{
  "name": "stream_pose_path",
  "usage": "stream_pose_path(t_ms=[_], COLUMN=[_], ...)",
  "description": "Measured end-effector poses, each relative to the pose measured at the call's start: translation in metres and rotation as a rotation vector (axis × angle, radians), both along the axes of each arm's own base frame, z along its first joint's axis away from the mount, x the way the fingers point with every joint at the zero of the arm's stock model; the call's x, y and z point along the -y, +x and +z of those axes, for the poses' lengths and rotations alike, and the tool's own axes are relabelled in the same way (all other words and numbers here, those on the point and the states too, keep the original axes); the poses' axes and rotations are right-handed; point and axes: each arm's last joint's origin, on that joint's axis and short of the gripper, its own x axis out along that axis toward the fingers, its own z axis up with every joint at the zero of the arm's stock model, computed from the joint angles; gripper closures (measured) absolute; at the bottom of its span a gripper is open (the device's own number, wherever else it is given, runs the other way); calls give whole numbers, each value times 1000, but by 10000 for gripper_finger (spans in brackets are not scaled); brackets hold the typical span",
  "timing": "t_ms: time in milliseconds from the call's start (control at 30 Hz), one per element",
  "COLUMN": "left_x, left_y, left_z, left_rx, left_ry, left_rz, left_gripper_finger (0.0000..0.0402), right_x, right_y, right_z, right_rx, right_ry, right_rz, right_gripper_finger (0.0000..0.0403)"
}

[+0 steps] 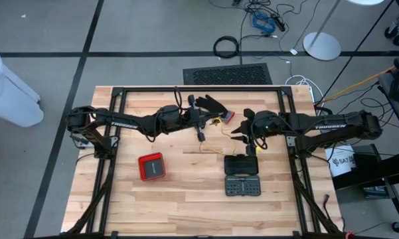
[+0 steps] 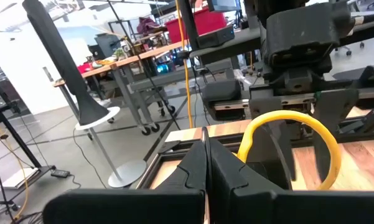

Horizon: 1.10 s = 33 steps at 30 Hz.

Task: Coil cords
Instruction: Coil the yellow wire onto the spool

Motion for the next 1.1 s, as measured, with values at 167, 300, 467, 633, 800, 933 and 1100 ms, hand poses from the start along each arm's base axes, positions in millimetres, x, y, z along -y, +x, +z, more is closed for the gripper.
stream_pose_path(t_ms=[167, 300, 467, 633, 800, 933, 1100], left_x=[0, 0, 0, 0, 0, 0, 0], left_y=[0, 0, 0, 0, 0, 0, 0], left_z=[0, 0, 0, 0, 0, -1, -1], left_rx=[0, 1, 1, 0, -3, -8, -8], left_ry=[0, 0, -1, -1, -1, -2, -2], left_rz=[0, 0, 0, 0, 0, 0, 0], left_gripper_finger=[402, 402, 402, 402, 402, 402, 402], right_x=[-1, -2, 0, 1, 1, 0, 0], right_y=[3, 11, 24, 30, 27, 19, 8], right_z=[2, -2, -17, -23, -19, -13, -4], right_rx=[30, 39, -24, -41, -20, -18, 6], right_ry=[33, 56, 58, 16, 10, 16, 22], right_rz=[44, 60, 53, 22, 26, 28, 21], right_gripper_finger=[313, 313, 313, 324, 351, 354, 343])
